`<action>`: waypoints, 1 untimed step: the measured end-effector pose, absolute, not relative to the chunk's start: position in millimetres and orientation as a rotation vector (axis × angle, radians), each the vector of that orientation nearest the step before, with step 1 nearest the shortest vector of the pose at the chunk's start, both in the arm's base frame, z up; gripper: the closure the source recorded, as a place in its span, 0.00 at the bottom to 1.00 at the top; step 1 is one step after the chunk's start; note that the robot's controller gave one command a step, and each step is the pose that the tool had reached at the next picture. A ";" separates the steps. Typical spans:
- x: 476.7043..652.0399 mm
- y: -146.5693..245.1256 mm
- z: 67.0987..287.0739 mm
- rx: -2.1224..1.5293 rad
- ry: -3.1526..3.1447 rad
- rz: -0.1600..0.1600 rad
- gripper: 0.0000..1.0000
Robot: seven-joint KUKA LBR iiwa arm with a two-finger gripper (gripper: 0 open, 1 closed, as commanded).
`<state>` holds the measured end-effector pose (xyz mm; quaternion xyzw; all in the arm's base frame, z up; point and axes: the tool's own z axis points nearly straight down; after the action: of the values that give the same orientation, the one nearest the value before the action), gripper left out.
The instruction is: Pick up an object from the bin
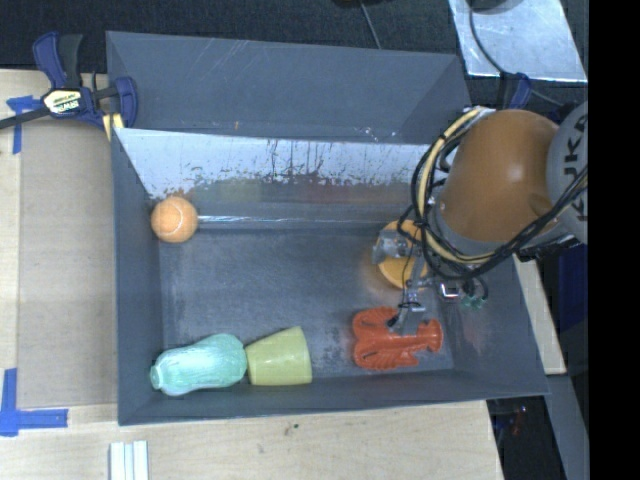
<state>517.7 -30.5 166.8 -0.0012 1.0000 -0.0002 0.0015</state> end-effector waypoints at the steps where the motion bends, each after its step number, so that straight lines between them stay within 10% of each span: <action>1: 517.9 -30.6 166.7 -0.004 3.138 -0.001 0.00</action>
Offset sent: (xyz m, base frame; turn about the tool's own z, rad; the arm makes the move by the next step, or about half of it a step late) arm 0.0483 -0.0419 -0.0285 -0.0235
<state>517.9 -30.6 166.7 -0.0011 1.0000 -0.0002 0.0016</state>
